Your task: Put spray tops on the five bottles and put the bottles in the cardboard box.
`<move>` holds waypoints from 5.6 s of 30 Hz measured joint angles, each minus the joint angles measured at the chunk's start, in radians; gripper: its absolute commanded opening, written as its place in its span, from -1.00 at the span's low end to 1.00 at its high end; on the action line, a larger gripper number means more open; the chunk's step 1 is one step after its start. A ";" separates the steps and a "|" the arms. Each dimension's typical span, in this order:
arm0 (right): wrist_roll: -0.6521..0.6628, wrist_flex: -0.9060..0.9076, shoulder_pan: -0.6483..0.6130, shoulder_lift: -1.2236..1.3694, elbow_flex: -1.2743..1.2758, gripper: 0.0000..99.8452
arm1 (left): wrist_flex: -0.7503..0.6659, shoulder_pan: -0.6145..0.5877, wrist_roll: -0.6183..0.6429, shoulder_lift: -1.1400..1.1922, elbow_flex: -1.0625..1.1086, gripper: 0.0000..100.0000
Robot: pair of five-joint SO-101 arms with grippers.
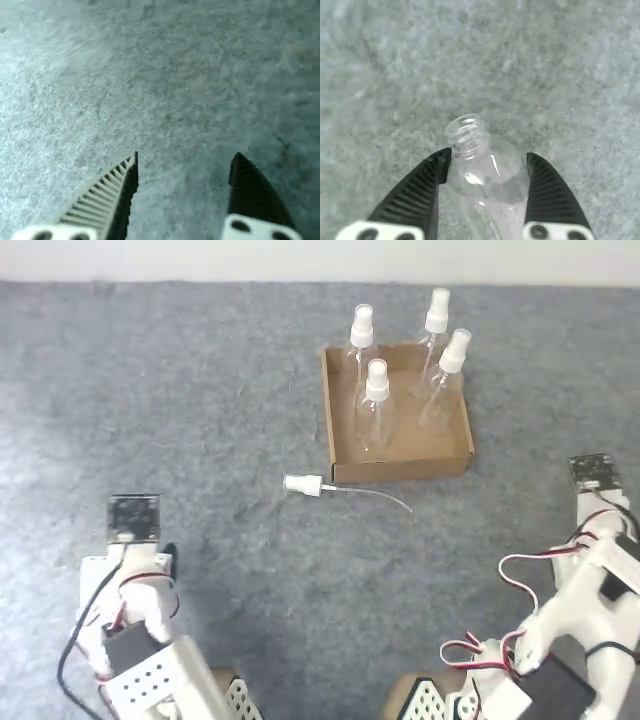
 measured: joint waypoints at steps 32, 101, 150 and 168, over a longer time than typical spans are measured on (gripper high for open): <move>-0.120 0.000 0.035 0.000 -0.054 -0.78 | -0.046 0.710 0.629 1.476 -1.016 -0.46; -0.083 0.000 0.040 0.003 -0.054 -0.78 | 0.117 0.750 0.557 1.900 -1.349 -0.46; -0.083 0.000 0.038 0.003 -0.037 -0.78 | -0.028 0.872 0.968 1.637 -1.011 -0.46; -0.083 0.000 0.038 0.003 -0.037 -0.78 | -0.114 0.873 0.967 1.633 -0.939 -0.78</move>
